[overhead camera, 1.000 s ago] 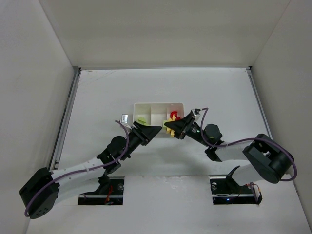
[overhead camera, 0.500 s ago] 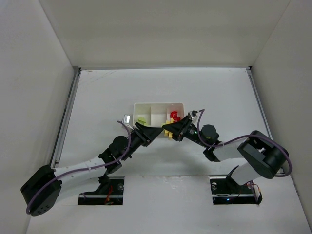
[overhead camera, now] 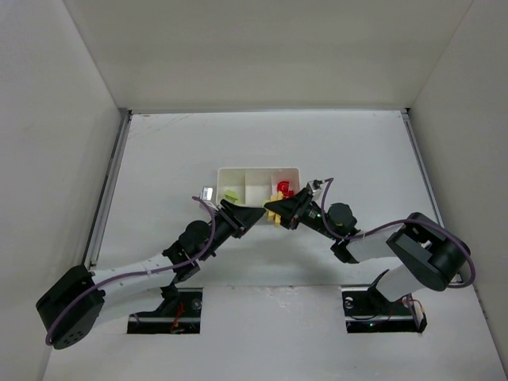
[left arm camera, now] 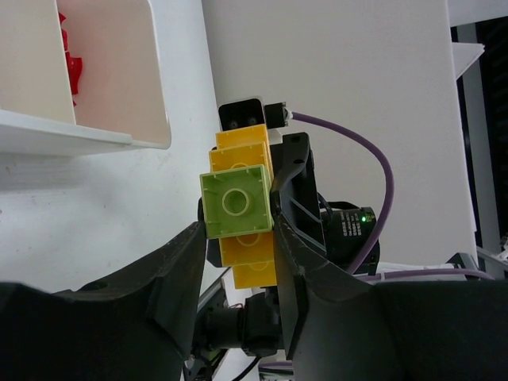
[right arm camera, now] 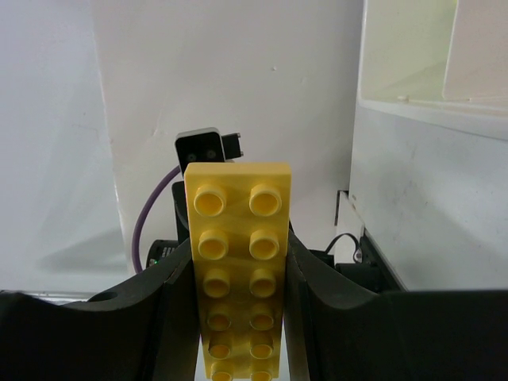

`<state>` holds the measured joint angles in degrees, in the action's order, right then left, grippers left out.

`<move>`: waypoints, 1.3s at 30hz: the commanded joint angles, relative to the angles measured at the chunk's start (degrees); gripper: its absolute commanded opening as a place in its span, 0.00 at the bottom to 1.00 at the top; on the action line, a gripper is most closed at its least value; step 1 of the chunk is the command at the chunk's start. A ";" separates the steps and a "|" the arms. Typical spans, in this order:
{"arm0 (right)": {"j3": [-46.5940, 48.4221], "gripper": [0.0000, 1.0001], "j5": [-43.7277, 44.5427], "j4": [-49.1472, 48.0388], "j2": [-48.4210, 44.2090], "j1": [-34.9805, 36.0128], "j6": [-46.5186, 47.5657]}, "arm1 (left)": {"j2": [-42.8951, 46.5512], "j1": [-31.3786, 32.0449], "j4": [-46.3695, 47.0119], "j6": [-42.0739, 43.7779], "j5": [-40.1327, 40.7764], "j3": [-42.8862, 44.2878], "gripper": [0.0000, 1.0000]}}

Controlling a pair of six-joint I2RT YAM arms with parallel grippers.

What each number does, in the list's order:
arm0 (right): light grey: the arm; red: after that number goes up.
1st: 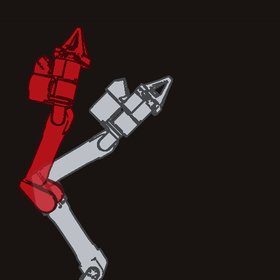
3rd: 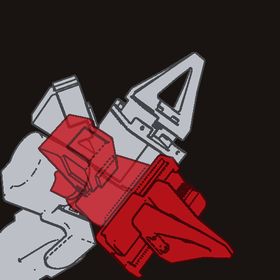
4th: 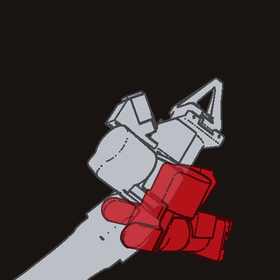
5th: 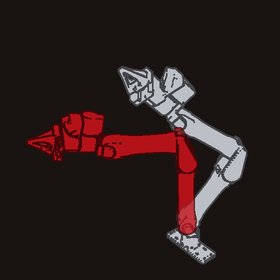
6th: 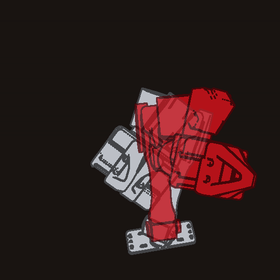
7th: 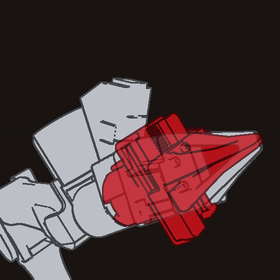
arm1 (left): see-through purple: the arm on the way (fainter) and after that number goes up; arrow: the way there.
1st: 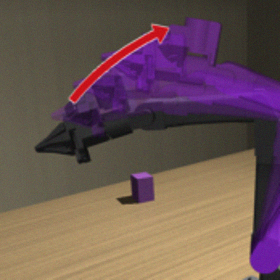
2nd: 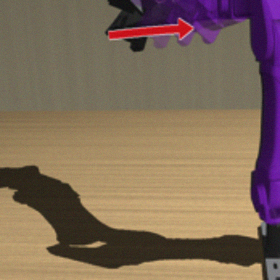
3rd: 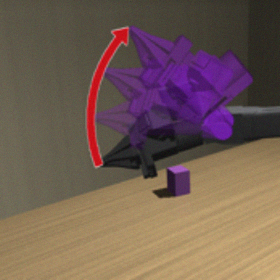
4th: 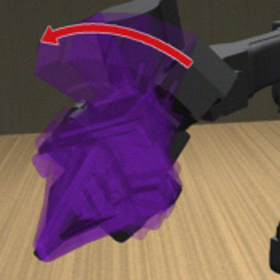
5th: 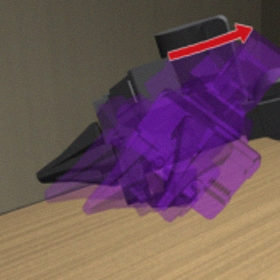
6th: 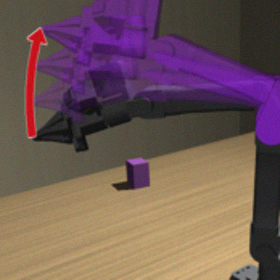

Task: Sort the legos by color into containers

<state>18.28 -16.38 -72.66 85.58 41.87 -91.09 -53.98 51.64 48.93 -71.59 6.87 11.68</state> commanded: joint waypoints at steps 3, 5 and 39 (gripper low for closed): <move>1.76 0.43 0.47 -8.11 -0.06 0.89 0.30 | -0.78 -0.18 6.27 -0.83 -0.46 1.24 0.33; 1.84 0.43 0.30 -8.11 0.20 0.98 0.30 | -0.78 -0.18 6.36 -0.92 -0.46 1.24 0.32; 0.53 0.80 0.47 -0.39 -6.38 0.63 5.56 | 4.84 -2.11 4.60 -0.92 0.16 -0.52 0.22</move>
<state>18.87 -15.49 -73.12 82.17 42.76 -88.90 -50.35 50.11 50.76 -72.88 7.18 11.68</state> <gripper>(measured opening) 0.789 0.334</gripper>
